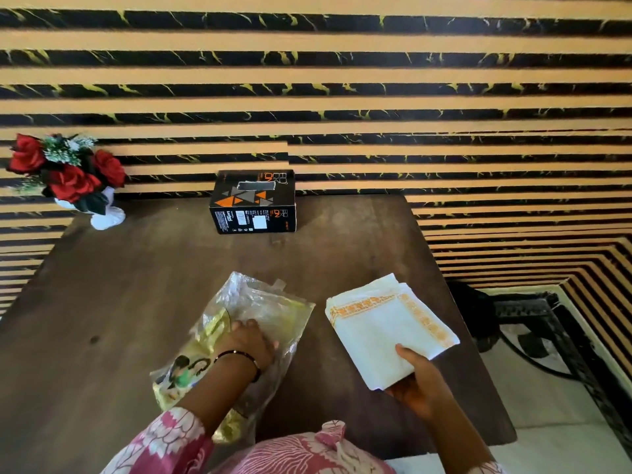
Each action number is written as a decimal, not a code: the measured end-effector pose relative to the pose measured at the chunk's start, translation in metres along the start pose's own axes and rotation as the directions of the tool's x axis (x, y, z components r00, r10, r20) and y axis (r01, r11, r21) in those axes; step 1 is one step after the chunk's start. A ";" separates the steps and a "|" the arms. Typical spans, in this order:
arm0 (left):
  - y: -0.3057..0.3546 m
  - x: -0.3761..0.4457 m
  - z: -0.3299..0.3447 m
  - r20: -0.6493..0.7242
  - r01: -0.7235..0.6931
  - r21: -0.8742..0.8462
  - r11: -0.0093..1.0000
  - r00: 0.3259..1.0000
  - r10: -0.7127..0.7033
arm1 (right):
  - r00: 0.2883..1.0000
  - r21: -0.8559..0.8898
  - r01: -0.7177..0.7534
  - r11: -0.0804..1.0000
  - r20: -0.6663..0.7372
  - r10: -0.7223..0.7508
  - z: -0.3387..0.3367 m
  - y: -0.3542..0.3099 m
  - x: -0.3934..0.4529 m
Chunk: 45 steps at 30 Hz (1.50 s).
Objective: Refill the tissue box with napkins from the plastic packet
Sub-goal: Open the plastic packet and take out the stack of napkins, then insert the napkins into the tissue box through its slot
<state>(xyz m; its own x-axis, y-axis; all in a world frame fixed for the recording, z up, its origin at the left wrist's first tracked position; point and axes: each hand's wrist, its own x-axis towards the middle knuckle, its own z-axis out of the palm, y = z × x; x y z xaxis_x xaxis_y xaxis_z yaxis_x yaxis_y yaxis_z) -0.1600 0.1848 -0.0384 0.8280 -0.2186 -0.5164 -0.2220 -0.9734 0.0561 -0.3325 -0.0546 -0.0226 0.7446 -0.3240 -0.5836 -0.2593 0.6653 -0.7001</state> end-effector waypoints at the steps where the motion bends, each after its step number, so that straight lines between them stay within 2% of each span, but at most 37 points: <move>1: 0.004 -0.010 -0.005 -0.046 -0.057 0.009 0.998 0.997 0.057 | 1.000 -0.006 -0.013 1.000 -0.019 0.013 -0.003 -0.001 0.000; 3: 0.008 -0.030 -0.010 -0.105 -0.209 0.066 0.976 0.971 0.215 | 0.997 -0.029 -0.061 0.998 -0.044 0.060 -0.006 0.000 0.001; 5: 0.010 -0.053 -0.013 -0.072 -0.344 0.121 0.931 0.932 0.354 | 0.985 -0.137 -0.163 0.977 -0.078 0.154 -0.004 0.002 0.000; 6: 0.009 -0.058 -0.009 -0.033 -0.355 0.119 0.927 0.932 0.361 | 0.972 -0.227 -0.231 0.946 -0.098 0.214 -0.001 0.003 -0.001; 8: 0.005 -0.061 0.004 0.030 -0.311 0.096 0.946 0.950 0.310 | 0.946 -0.374 -0.324 0.869 -0.133 0.295 0.001 0.007 -0.001; 10: 0.001 -0.058 0.017 0.056 -0.245 0.088 0.965 0.969 0.241 | 0.945 -0.374 -0.326 0.869 -0.142 0.293 0.004 0.012 0.002; 14: -0.008 -0.042 0.030 -0.005 -0.013 0.044 0.999 1.000 0.014 | 0.959 -0.298 -0.278 0.913 -0.142 0.246 0.009 0.016 -0.001; 17: -0.013 -0.036 0.020 -0.063 0.156 0.045 0.987 0.986 -0.153 | 0.961 -0.385 -0.264 0.884 -0.180 0.209 0.013 0.016 -0.005; 18: -0.016 -0.038 0.016 -0.094 0.166 0.054 0.985 0.983 -0.160 | 0.957 -0.426 -0.281 0.860 -0.196 0.215 0.016 0.015 -0.008; 20: -0.025 -0.043 0.014 -0.154 0.088 0.060 0.994 0.985 -0.078 | 0.944 -0.557 -0.330 0.762 -0.199 0.264 0.024 0.011 -0.014; 22: -0.041 -0.044 0.016 -0.145 0.025 0.036 0.999 0.989 -0.019 | 0.932 -0.735 -0.335 0.589 -0.167 0.321 0.041 0.009 -0.018; 24: -0.063 -0.038 0.021 -0.111 0.014 -0.039 0.999 0.994 -0.019 | 0.939 -0.869 -0.270 0.414 -0.141 0.314 0.068 0.007 -0.023; 25: -0.073 -0.037 0.023 -0.117 -0.005 -0.083 0.996 0.993 -0.005 | 0.957 -0.906 -0.199 0.374 -0.097 0.274 0.080 0.008 -0.024; 27: -0.090 -0.040 0.023 -0.222 -0.081 -0.145 0.986 0.974 0.047 | 0.983 -0.921 0.028 0.389 0.097 0.159 0.111 0.018 -0.020; 29: -0.104 -0.048 0.021 -0.298 -0.134 -0.140 0.981 0.951 0.088 | 0.947 -0.895 0.265 0.360 0.311 0.075 0.144 0.036 -0.013; 31: -0.118 -0.054 0.022 -0.260 -0.135 -0.136 0.981 0.961 0.096 | 0.901 -0.895 0.374 0.245 0.413 0.134 0.177 0.058 -0.001; 33: -0.136 -0.055 0.024 -0.195 -0.077 -0.138 0.987 0.980 0.049 | 0.874 -0.906 0.373 0.200 0.415 0.253 0.211 0.084 0.012; 36: -0.173 -0.051 0.021 -0.176 0.052 -0.190 0.980 0.981 -0.086 | 0.847 -0.907 0.361 0.215 0.416 0.332 0.261 0.111 0.021; 38: -0.198 -0.048 0.015 -0.174 0.121 -0.199 0.972 0.972 -0.156 | 0.808 -0.885 0.299 0.357 0.433 0.399 0.291 0.121 0.021; 40: -0.219 -0.044 0.009 -0.166 0.165 -0.203 0.965 0.966 -0.200 | 0.760 -0.842 0.155 0.517 0.436 0.482 0.312 0.128 0.020; 41: -0.231 -0.040 0.005 -0.161 0.178 -0.207 0.962 0.964 -0.213 | 0.751 -0.824 0.110 0.556 0.435 0.496 0.320 0.130 0.021; 43: -0.251 -0.032 0.002 -0.152 0.198 -0.212 0.957 0.961 -0.233 | 0.774 -0.802 0.117 0.586 0.444 0.452 0.325 0.131 0.029; 45: -0.264 -0.026 -0.003 -0.146 0.223 -0.206 0.953 0.956 -0.256 | 0.828 -0.783 0.149 0.604 0.433 0.357 0.322 0.115 0.039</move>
<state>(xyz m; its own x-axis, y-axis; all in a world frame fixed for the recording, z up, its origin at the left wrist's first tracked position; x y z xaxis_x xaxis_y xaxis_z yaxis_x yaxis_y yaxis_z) -0.1211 0.4474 -0.0372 0.9232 0.0300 -0.3831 0.0796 -0.9903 0.1143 -0.1355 0.2259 0.0062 0.7901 0.2602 -0.5550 -0.5271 -0.1737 -0.8319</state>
